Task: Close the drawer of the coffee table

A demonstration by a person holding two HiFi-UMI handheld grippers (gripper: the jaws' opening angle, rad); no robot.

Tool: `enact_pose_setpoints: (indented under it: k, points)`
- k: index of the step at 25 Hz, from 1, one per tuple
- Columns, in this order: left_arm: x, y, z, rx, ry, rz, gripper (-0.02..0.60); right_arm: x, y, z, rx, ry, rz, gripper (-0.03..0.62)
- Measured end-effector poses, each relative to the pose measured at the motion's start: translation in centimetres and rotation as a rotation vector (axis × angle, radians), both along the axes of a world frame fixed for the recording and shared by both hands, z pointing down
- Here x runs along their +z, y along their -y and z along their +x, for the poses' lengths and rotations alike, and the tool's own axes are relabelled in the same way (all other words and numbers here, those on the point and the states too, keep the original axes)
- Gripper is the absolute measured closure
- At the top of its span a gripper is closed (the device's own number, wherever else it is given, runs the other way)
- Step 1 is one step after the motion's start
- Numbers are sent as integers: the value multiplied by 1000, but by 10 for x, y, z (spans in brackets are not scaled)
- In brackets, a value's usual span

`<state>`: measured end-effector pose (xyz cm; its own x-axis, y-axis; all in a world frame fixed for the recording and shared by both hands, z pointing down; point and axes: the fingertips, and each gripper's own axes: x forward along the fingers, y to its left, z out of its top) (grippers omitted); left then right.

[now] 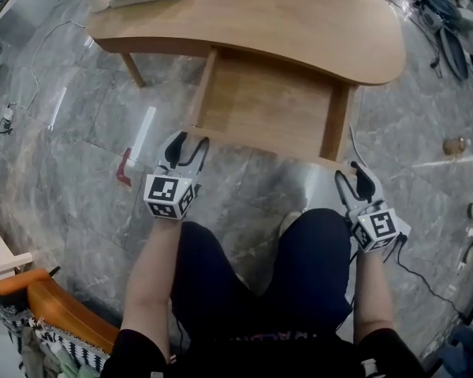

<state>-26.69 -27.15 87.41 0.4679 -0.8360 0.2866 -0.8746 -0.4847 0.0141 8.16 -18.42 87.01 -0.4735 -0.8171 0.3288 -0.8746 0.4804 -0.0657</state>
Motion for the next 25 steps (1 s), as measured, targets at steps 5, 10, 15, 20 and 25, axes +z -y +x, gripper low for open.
enact_pose_setpoints:
  k: [5,10,15,20,25]
  points:
    - [-5,-2,3,-37,-21,1,377,-6,-2,1,26,-15,0,413]
    - [-21,0,2,-41,-45,38,377,-20,1,4,51,8,23,413]
    - [-33,11,-1,-51,-73,57,377,-32,9,0,79,21,43,413]
    - [-40,34,2,-67,-80,62,377,-38,29,3,106,25,33,413]
    - [-40,53,9,-72,-81,49,377,-38,47,9,126,16,17,413]
